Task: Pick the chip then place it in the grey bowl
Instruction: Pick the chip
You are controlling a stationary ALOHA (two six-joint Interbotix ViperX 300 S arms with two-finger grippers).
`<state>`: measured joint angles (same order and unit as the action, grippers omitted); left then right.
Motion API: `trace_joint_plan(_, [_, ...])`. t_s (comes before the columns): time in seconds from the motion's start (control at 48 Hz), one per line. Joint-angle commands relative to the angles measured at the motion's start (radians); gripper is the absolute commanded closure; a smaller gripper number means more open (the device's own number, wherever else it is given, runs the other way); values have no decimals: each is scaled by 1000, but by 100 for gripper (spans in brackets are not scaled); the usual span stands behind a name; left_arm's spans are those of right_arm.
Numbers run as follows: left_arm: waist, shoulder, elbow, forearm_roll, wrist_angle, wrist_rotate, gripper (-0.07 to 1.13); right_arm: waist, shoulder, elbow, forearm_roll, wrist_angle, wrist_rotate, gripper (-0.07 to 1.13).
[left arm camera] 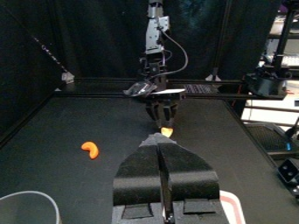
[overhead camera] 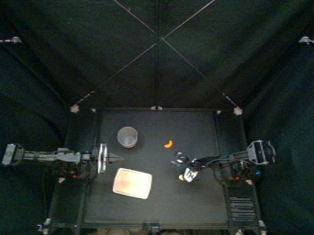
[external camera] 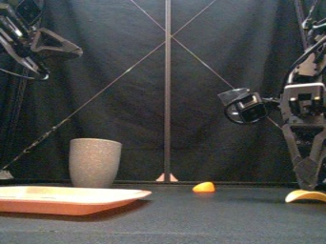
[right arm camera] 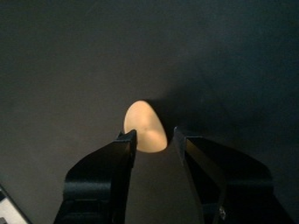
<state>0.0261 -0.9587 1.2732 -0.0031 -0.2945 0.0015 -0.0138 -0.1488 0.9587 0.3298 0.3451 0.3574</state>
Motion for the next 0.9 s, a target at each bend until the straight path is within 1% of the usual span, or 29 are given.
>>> trace_joint_plan(0.021, [5, 5, -14, 0, -5, 2, 101, -5, 5, -35, -26, 2, -3, 27])
trace_joint_plan(0.188, [20, 5, -12, 0, -5, 2, 101, -3, 20, -46, -44, 11, -3, 28])
trace_joint_plan(0.333, [32, 6, -6, 0, -6, 2, 101, -2, 28, -48, -37, 23, -3, 29])
trace_joint_plan(0.458, [38, 5, -3, 0, -6, 2, 101, 0, 35, -49, -29, 23, -2, 33])
trace_joint_plan(0.542, [40, 5, -3, 0, -6, 2, 101, 2, 38, -52, -26, 25, -2, 39])
trace_joint_plan(0.729, [43, 3, -3, 0, -5, 2, 101, 12, 43, -52, -6, 23, -2, 56])
trace_joint_plan(0.896, [52, -5, 2, 0, -5, 0, 101, 32, 41, -61, -14, 18, -2, 70])
